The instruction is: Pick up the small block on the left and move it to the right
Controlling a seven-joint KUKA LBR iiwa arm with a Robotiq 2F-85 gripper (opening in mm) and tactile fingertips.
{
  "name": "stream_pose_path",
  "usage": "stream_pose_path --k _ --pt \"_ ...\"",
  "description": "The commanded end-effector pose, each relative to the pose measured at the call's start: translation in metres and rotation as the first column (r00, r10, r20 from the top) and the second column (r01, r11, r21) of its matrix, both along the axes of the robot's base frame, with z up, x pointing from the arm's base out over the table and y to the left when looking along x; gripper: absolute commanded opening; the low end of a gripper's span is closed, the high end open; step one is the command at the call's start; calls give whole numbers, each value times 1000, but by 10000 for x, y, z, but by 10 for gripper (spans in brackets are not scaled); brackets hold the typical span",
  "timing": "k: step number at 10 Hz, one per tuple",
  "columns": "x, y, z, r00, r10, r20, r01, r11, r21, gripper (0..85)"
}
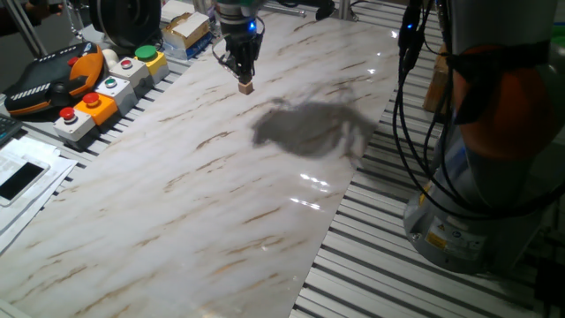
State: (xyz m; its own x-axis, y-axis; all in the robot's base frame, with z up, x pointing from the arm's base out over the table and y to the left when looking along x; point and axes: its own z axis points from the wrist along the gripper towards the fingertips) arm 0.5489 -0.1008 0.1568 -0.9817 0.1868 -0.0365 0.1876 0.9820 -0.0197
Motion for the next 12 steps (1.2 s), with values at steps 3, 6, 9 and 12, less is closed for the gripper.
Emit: stream_pose_path --k 3,6,9,12 --pt "67 -101 -117 999 -40 10 41 999 -10 7" --pt "108 -270 -88 1000 -26 18 27 999 -41 7" --pt "73 -328 -230 999 -14 34 15 999 -28 7" --pt "88 -424 -268 1000 -18 24 19 1000 -17 7"
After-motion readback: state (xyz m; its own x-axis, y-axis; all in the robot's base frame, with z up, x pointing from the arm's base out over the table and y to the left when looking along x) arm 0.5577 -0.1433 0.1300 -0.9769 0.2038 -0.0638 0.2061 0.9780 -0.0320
